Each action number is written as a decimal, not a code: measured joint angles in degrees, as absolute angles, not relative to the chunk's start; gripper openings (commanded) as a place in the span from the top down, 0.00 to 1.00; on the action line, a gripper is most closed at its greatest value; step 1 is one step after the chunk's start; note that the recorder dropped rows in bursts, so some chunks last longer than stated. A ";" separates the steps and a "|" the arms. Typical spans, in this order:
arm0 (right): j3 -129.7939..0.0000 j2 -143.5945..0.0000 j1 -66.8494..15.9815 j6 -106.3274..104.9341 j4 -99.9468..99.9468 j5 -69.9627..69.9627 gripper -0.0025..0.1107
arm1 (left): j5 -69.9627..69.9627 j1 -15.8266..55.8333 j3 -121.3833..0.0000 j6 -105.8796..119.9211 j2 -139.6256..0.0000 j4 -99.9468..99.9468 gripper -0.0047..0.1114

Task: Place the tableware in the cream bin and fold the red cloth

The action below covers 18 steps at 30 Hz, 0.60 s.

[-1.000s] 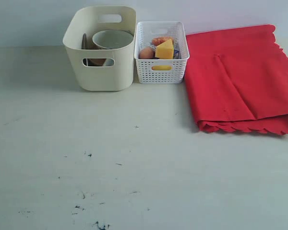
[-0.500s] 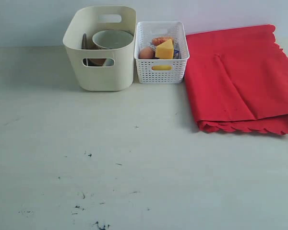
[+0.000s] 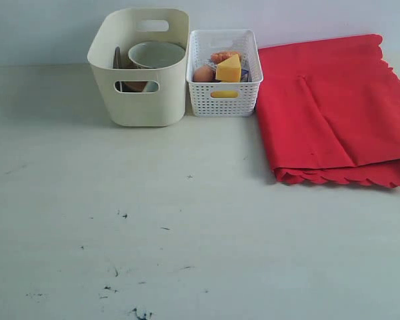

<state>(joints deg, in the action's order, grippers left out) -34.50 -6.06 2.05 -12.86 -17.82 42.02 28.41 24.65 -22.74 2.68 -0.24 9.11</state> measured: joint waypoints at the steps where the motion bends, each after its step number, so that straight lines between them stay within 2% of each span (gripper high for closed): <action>1: -33.62 -5.60 2.05 -12.86 -17.82 41.33 0.98 | 28.41 24.65 -22.74 2.68 -0.24 9.11 0.96; 18: -32.27 -3.68 2.05 -13.09 -17.82 39.25 0.98 | 28.41 24.65 -22.71 2.77 -0.24 9.11 0.96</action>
